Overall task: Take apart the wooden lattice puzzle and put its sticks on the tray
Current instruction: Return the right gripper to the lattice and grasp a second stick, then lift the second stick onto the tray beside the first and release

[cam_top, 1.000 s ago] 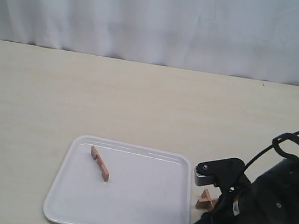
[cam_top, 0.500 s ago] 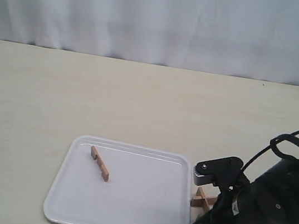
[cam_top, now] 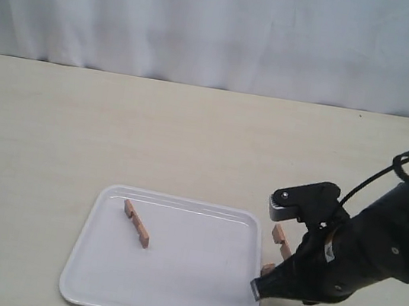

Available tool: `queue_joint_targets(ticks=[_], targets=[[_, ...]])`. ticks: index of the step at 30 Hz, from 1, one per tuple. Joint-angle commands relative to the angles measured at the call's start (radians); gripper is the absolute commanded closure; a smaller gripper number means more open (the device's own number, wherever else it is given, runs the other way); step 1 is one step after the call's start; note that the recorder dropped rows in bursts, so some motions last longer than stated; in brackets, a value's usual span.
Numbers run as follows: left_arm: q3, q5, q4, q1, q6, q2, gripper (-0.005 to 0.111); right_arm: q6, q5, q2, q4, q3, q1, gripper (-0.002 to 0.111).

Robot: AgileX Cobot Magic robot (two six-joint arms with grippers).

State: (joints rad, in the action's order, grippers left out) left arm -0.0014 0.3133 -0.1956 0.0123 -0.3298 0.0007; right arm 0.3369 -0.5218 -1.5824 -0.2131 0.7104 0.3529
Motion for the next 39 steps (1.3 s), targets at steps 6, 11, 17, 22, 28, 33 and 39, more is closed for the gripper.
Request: queue_joint_targets(ticks=[6,11,17,22,28,33,39], targets=[[0.001,-0.009,0.001,0.0,0.008,-0.001,0.107,-0.005,-0.073,0.117,0.019,0.086,-0.001,0.104],[0.001,-0.009,0.001,0.0,0.008,-0.001,0.107,-0.037,-0.073,0.104,0.044,0.125,0.064,0.104],[0.001,-0.009,0.001,0.0,0.008,-0.001,0.107,-0.037,-0.059,-0.014,0.061,0.215,0.163,0.104],[0.001,-0.009,0.001,0.0,0.008,-0.001,0.107,-0.037,-0.062,-0.164,0.063,0.309,0.24,0.104],[0.001,-0.009,0.001,0.0,0.008,-0.001,0.107,-0.037,-0.081,-0.32,0.067,0.428,0.287,0.104],[0.001,-0.009,0.001,0.0,0.008,-0.001,0.107,-0.037,-0.12,-0.398,0.067,0.491,0.287,0.104],[0.001,-0.009,0.001,0.0,0.008,-0.001,0.107,-0.033,-0.12,-0.415,0.067,0.516,0.287,0.104]])
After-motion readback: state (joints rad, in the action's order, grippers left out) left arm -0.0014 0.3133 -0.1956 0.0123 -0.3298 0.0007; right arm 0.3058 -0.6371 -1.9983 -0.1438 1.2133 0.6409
